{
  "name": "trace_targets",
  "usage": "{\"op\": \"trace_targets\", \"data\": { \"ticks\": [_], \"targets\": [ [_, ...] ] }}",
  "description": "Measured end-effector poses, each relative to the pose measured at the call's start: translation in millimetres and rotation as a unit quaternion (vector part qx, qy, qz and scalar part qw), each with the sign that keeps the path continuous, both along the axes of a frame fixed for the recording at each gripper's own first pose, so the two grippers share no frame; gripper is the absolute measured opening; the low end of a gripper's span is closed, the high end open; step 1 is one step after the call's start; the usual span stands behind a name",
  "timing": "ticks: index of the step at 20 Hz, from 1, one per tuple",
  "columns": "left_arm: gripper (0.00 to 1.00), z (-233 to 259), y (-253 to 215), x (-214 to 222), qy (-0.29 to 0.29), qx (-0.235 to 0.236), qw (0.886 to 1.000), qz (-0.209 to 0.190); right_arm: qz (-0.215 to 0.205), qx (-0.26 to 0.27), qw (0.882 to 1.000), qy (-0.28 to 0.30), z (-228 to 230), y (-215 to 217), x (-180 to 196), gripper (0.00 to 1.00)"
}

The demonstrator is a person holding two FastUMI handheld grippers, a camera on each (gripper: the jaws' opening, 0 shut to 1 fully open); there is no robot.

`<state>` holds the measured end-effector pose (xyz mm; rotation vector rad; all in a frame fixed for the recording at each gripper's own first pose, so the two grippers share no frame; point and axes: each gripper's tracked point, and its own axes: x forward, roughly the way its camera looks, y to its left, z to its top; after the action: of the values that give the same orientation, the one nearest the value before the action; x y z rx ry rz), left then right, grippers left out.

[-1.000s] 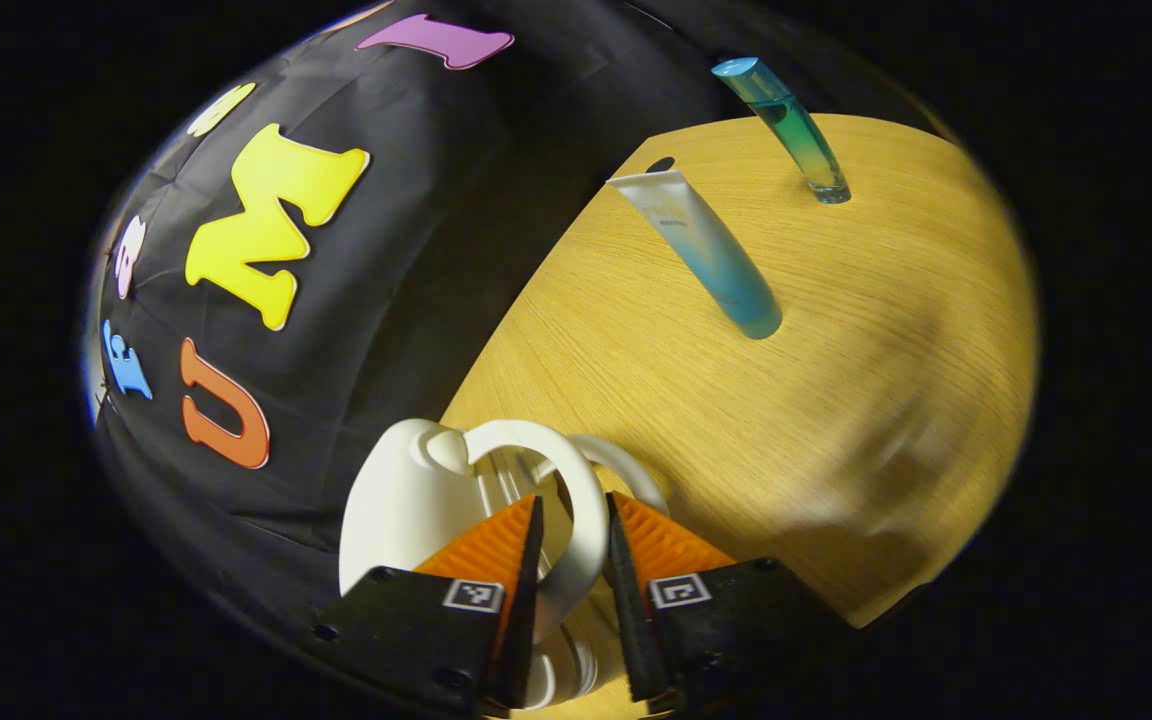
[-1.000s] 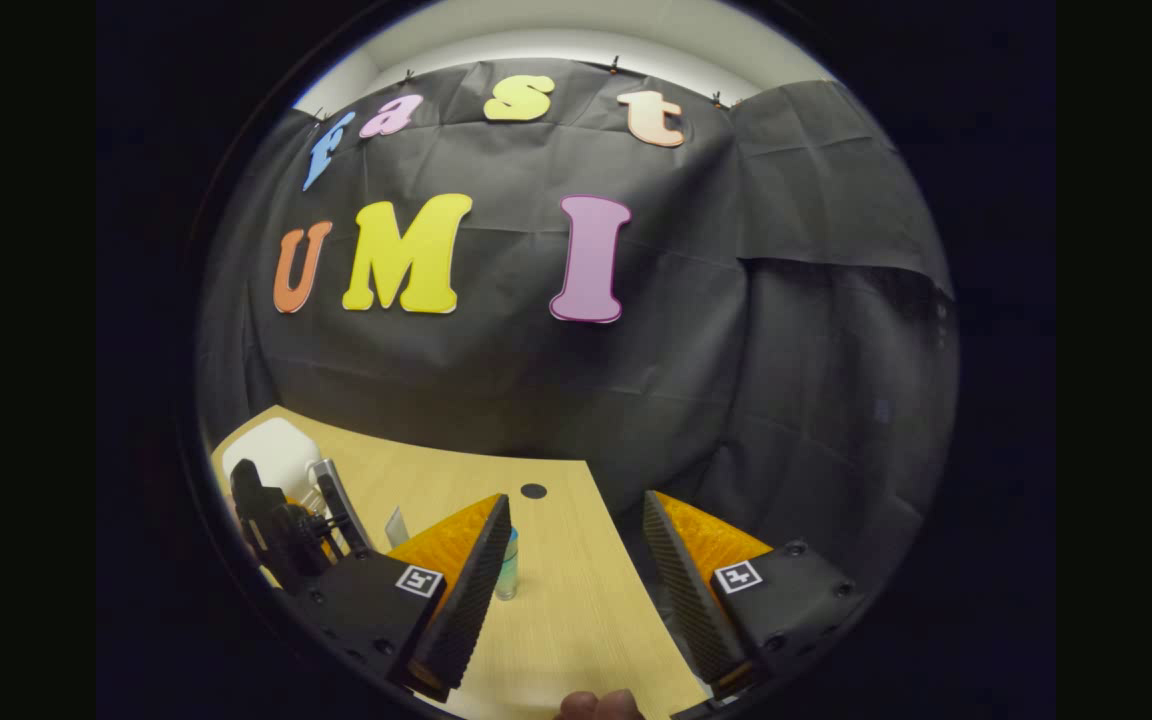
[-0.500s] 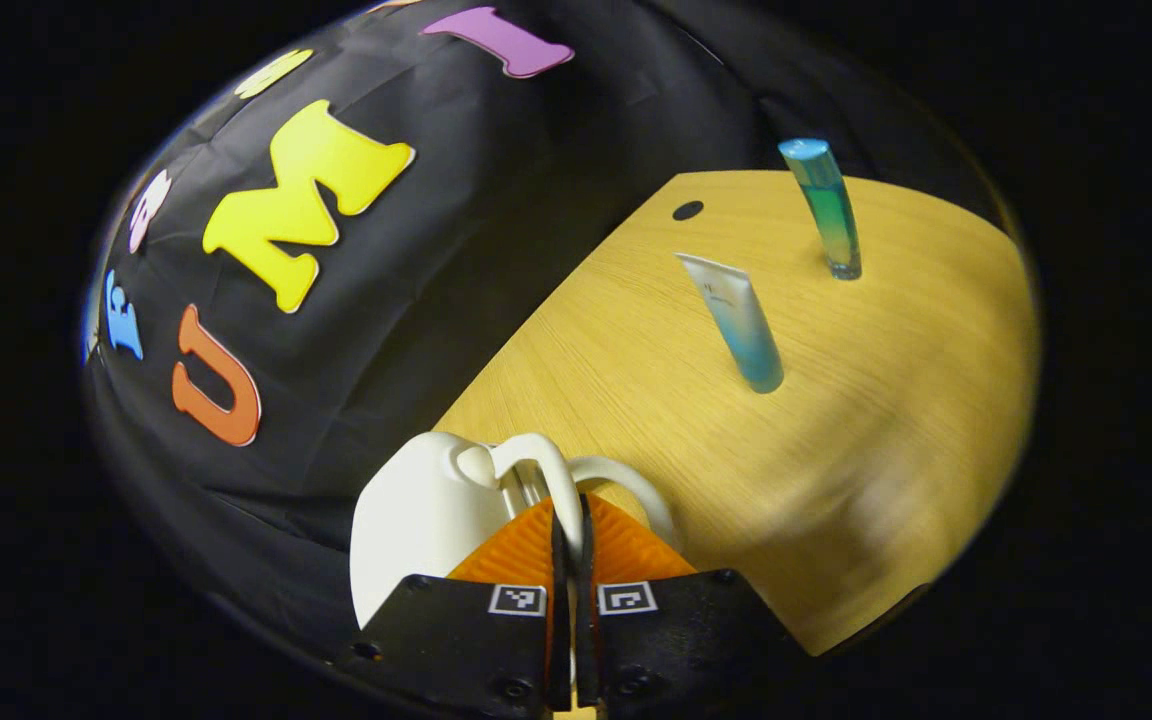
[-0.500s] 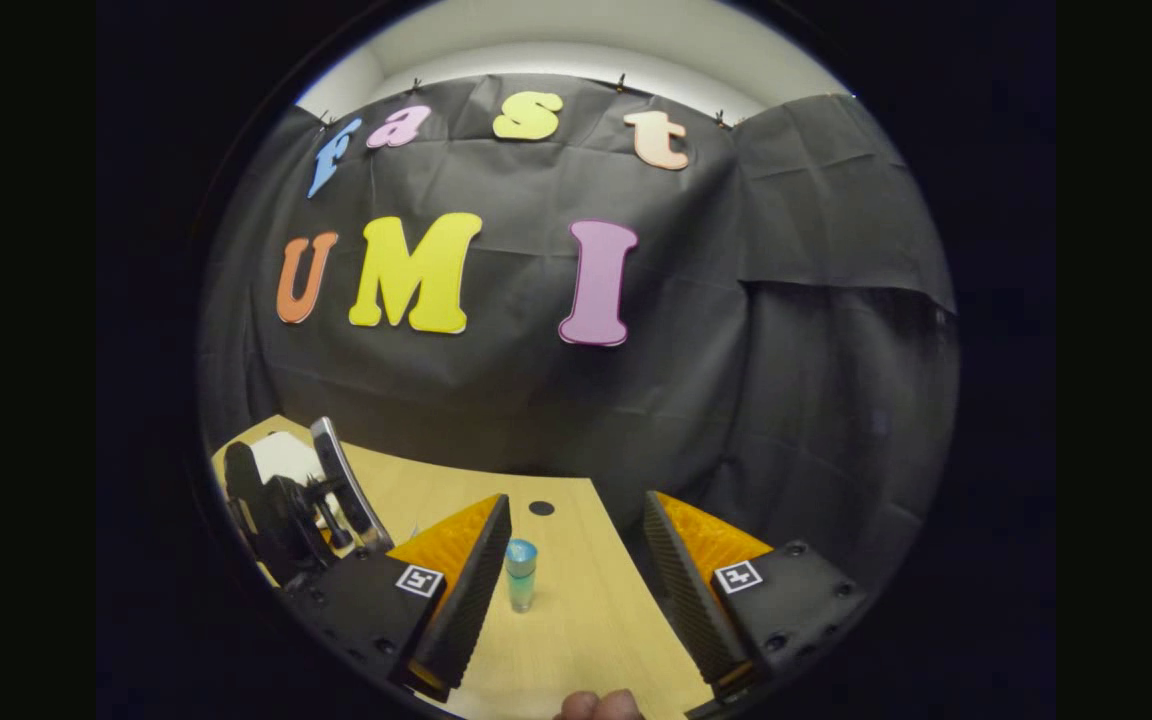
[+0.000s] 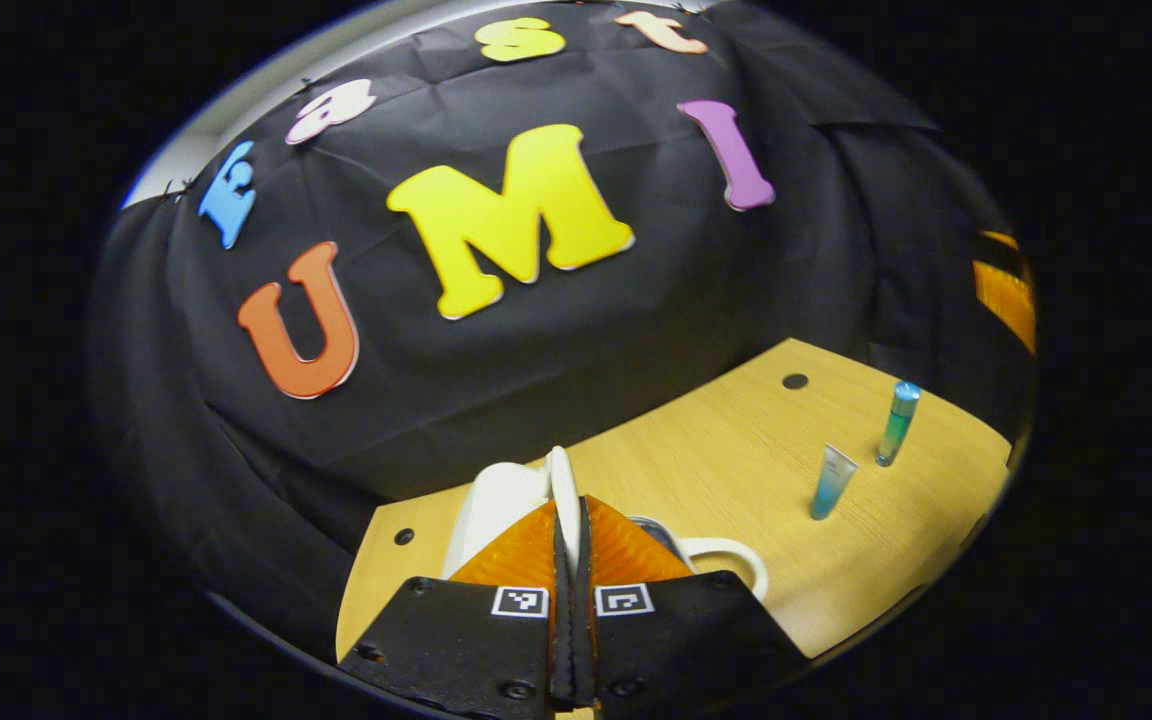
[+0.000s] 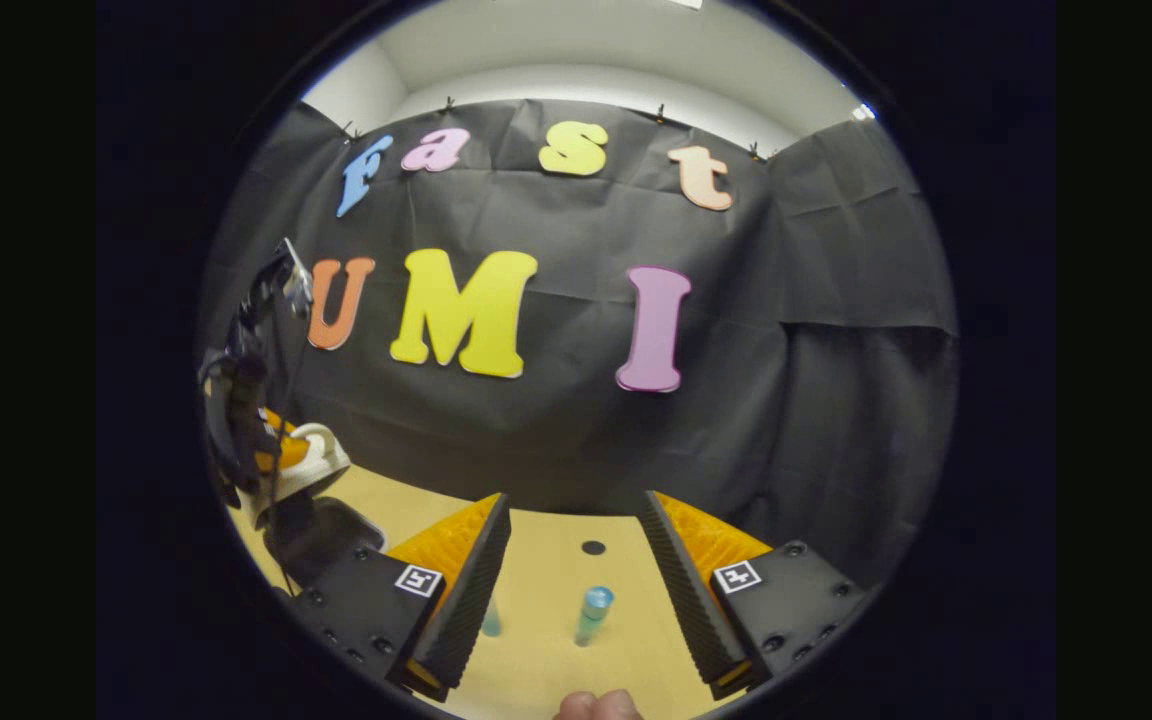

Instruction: First open the suitcase, pack the skin care products into it, and then close the suitcase.

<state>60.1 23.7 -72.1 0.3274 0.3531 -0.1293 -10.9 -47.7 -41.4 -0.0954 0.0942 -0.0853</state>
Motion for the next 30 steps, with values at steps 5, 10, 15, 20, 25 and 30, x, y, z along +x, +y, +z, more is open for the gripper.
{"op": "trace_targets", "data": {
  "ticks": [5, 10, 15, 20, 25, 30],
  "targets": [
    [0.03, 17.6, 152.8, 15.1, -0.031, -0.074, 0.994, 0.071, 0.027, -0.007, 1.0, 0.008, 8.1, 50.9, 5.6, 0.78],
    [0.03, -48.1, 277.3, 12.9, -0.017, -0.176, 0.977, 0.119, 0.058, -0.04, 0.997, 0.013, 11.1, 102.7, 6.4, 0.78],
    [0.03, -152.2, 330.3, 5.6, 0.05, -0.229, 0.959, 0.158, 0.095, -0.077, 0.992, 0.029, -0.9, 147.7, 2.1, 0.8],
    [0.06, -223.8, 342.1, 7.3, 0.092, -0.272, 0.94, 0.183, 0.1, -0.089, 0.99, 0.036, -3.8, 161.2, -0.5, 0.8],
    [0.13, -263.6, 344.1, 0.4, 0.131, -0.284, 0.929, 0.199, 0.085, -0.089, 0.991, 0.052, -11.6, 145.5, 4.8, 0.8],
    [0.47, -238.0, 348.6, -8.1, 0.109, -0.256, 0.937, 0.211, 0.072, -0.078, 0.993, 0.058, -18.7, 124.4, 11.2, 0.8]
  ]
}}
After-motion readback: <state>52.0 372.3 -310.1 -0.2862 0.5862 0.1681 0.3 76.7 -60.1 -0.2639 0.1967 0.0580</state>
